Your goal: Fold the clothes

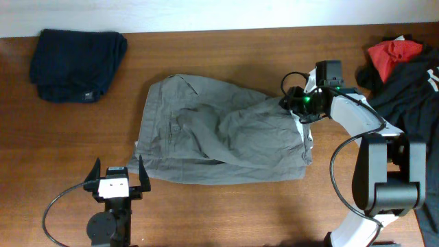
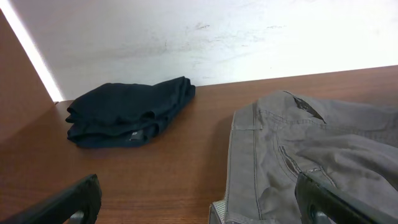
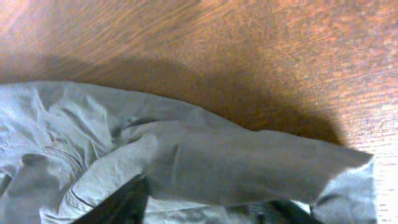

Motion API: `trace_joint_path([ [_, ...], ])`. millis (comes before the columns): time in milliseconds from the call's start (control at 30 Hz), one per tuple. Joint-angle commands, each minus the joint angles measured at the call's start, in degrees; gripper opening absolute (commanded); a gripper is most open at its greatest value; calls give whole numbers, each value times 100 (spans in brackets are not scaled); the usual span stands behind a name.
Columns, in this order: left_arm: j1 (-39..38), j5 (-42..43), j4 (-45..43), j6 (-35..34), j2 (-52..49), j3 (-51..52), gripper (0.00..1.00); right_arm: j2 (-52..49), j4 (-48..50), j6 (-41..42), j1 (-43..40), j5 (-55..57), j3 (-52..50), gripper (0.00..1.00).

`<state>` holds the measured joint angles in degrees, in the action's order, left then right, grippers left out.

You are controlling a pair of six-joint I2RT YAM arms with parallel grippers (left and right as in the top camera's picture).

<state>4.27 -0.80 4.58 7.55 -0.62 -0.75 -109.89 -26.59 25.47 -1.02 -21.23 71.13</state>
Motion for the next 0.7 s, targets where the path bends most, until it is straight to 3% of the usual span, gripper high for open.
trace_joint_path([
  [0, 28, 61, 22, 74, 33, 24, 99, -35, 101, 9, 37, 184, -48, 49],
  [200, 28, 61, 22, 74, 33, 24, 99, -35, 337, 9, 37, 243, -48, 20],
  [233, 28, 63, 22, 72, 33, 24, 99, -35, 424, 9, 28, 243, -48, 5],
  [467, 28, 61, 22, 72, 33, 24, 99, -35, 815, -192, 20, 994, -44, 4],
  [667, 28, 61, 22, 74, 33, 24, 99, -35, 1867, -295, -144, 992, -42, 4],
])
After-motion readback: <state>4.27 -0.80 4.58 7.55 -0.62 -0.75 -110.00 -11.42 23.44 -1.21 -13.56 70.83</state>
